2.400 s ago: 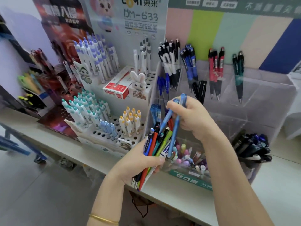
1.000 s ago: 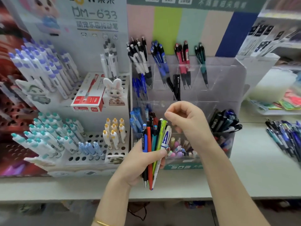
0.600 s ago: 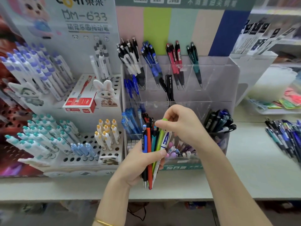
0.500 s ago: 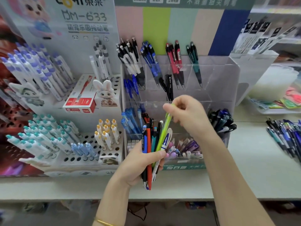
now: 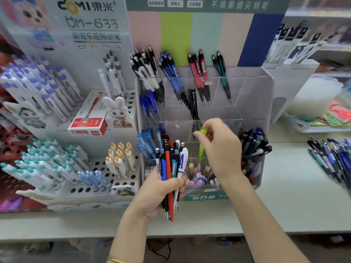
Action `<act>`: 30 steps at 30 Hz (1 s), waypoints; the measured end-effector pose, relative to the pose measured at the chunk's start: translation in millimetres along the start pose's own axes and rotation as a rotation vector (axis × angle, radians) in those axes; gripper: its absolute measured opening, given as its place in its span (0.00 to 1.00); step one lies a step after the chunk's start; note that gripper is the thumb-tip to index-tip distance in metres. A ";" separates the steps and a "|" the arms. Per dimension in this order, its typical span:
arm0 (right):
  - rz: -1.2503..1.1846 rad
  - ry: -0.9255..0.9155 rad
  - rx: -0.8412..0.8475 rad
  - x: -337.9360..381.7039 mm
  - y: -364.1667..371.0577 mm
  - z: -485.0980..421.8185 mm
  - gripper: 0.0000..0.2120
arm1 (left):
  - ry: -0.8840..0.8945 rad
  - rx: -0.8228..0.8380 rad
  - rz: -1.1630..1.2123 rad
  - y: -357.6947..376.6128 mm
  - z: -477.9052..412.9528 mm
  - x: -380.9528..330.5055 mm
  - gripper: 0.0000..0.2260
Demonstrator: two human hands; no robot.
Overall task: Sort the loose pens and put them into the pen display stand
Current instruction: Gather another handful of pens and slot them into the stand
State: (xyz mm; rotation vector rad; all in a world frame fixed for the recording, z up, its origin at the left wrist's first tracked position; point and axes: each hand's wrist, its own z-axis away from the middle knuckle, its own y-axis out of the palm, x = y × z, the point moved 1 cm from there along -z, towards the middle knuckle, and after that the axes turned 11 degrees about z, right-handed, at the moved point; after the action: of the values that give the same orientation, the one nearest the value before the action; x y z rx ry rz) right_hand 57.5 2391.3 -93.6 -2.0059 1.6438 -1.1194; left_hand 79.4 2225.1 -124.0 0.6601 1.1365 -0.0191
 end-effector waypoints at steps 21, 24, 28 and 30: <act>-0.401 0.063 0.570 36.5 -18.1 -3.9 0.07 | 0.132 0.040 -0.028 14.7 -1.8 -8.0 0.10; -0.734 0.298 0.534 28.8 -22.6 -11.1 0.05 | 0.096 0.073 0.148 6.8 -5.6 -5.5 0.15; -0.872 0.384 0.459 28.8 -23.4 -12.1 0.04 | 0.081 0.135 0.200 -5.8 -12.0 -3.5 0.23; -0.929 0.413 0.392 31.1 -22.2 -12.6 0.03 | 0.071 0.138 0.257 -6.3 -12.6 -5.9 0.26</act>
State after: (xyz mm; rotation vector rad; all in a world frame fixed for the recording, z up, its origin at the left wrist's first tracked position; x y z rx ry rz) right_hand 64.5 2371.7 -59.1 -2.3789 0.4443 -2.0659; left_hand 64.2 2224.4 -125.3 0.9324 1.1179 0.1472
